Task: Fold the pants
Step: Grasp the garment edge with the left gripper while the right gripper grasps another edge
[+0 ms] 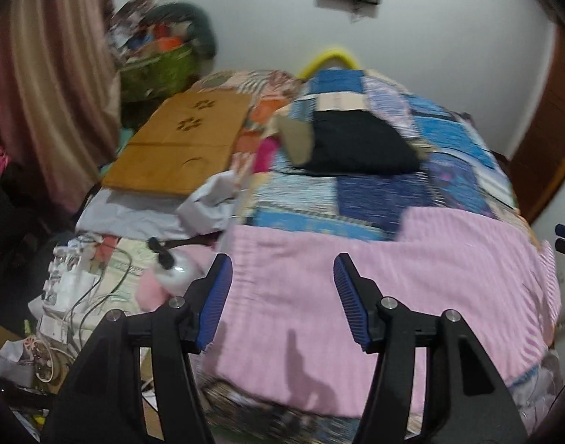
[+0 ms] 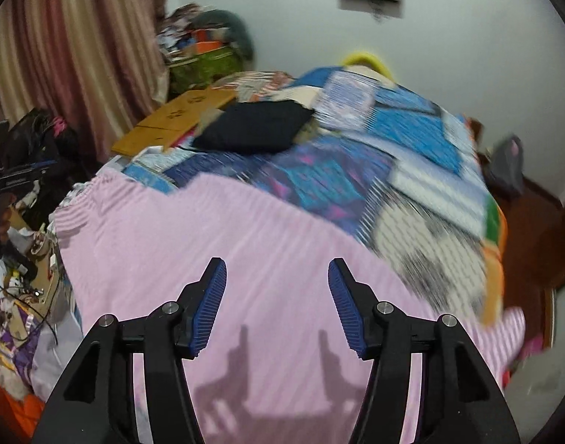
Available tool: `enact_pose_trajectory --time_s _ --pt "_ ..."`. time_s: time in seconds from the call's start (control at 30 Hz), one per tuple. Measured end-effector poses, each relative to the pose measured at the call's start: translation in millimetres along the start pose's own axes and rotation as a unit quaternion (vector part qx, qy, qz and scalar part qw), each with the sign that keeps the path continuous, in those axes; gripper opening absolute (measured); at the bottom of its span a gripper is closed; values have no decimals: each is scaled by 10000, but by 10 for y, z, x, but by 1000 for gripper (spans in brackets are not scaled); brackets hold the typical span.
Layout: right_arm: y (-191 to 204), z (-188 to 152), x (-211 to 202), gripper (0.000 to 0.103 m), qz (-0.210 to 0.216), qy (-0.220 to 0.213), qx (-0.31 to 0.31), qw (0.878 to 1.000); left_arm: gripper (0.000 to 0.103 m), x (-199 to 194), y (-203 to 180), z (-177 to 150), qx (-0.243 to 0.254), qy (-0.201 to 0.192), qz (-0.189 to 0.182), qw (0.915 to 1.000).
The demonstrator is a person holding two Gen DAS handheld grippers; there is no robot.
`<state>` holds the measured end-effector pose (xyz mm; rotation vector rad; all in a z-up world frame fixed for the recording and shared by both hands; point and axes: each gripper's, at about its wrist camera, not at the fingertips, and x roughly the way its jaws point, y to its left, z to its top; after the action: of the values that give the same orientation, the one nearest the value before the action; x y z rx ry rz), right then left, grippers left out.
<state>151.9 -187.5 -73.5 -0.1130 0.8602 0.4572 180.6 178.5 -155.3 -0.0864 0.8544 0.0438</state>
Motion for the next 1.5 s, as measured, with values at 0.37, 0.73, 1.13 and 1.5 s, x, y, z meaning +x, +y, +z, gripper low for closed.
enact_pose_trajectory --time_s 0.37,0.73,1.13,1.5 --pt "606 835 1513 60 790 760 -550 9925 57 1194 525 178 -397 1099 -325 9926" --pt "933 906 2461 41 1280 1674 -1053 9719 28 1455 532 155 -587 1248 -966 9857" --pt "973 1061 2201 11 757 808 -1391 9841 5 1197 326 428 149 575 -171 9981" --pt "637 1366 2609 16 317 1074 -843 9901 19 1707 356 733 168 1008 144 9947"
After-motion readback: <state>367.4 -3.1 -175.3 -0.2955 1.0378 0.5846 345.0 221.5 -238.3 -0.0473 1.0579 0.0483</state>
